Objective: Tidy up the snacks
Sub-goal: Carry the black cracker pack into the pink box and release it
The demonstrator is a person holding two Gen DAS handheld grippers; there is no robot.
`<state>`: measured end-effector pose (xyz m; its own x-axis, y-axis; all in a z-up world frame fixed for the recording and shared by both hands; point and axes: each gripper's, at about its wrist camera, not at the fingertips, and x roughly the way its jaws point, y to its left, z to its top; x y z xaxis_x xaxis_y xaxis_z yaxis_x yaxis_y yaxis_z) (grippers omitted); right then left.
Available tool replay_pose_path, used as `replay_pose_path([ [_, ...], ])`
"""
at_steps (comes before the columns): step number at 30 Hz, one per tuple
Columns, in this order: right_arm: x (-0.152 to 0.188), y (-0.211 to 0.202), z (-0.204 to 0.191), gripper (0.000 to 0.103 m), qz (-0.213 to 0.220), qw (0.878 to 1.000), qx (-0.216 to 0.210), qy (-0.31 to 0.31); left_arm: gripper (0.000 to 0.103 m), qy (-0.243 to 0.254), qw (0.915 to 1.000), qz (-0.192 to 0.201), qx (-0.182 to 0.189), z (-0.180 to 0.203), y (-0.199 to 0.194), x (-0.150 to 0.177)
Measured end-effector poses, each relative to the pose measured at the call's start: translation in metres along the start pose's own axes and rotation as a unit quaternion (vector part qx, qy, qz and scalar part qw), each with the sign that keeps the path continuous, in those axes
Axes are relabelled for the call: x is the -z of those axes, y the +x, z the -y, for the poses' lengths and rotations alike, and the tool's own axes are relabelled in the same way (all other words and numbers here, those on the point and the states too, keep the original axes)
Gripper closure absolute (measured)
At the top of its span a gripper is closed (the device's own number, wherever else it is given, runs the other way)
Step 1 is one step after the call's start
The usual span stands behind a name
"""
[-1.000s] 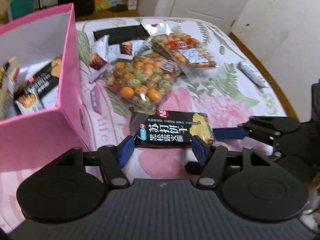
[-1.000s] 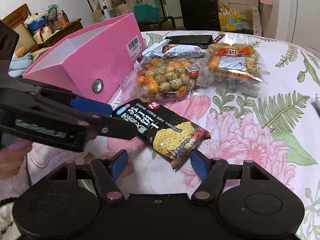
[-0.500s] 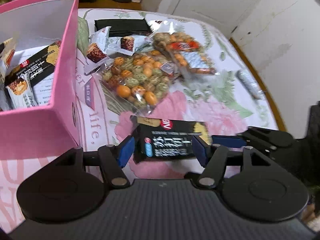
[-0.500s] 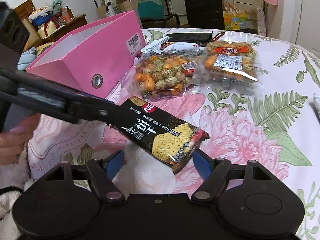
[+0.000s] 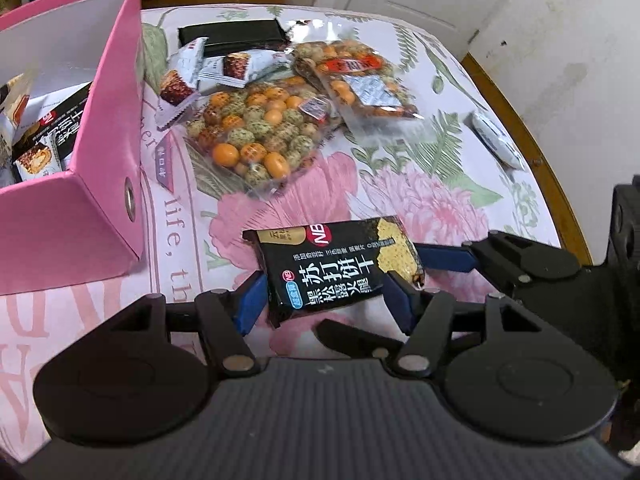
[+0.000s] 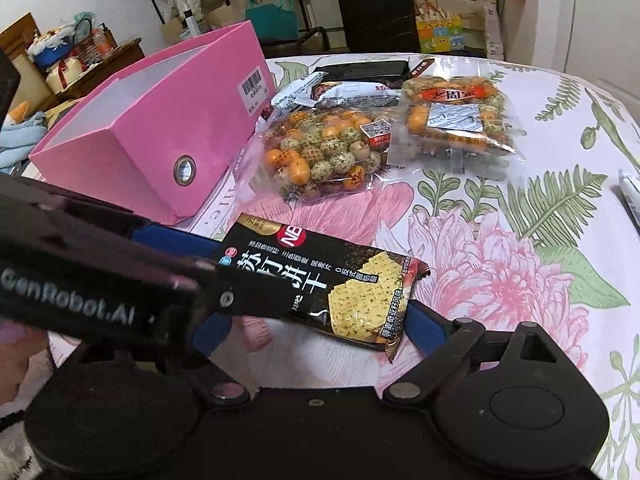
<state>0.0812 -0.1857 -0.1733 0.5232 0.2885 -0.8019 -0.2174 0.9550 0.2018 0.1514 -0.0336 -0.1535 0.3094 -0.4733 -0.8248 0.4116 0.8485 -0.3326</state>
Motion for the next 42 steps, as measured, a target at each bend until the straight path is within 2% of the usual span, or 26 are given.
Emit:
replay_pose_path([
  [6, 0.003, -0.020, -0.005, 0.007, 0.010, 1.000, 0.000, 0.004, 0.042, 0.003, 1.0000, -0.008, 0.004, 0.010, -0.016, 0.004],
  [18, 0.015, -0.070, -0.030, 0.007, 0.020, 0.999, -0.027, -0.023, 0.042, 0.012, 0.9996, 0.021, 0.016, 0.022, -0.076, 0.017],
  [28, -0.004, -0.109, -0.061, 0.007, 0.056, 0.995, -0.057, -0.065, 0.042, 0.029, 0.9974, 0.065, -0.014, 0.026, -0.138, 0.023],
  [34, -0.028, -0.119, -0.093, 0.008, 0.088, 0.987, -0.073, -0.116, 0.042, 0.019, 0.9937, 0.103, -0.038, 0.006, -0.176, 0.023],
  [36, -0.038, -0.116, -0.104, 0.013, 0.097, 0.983, -0.081, -0.135, 0.042, 0.014, 0.9919, 0.117, -0.049, -0.010, -0.186, 0.020],
  [42, -0.076, -0.088, -0.129, 0.017, 0.112, 0.977, -0.114, -0.143, 0.042, -0.016, 0.9904, 0.121, -0.063, -0.062, -0.202, 0.009],
])
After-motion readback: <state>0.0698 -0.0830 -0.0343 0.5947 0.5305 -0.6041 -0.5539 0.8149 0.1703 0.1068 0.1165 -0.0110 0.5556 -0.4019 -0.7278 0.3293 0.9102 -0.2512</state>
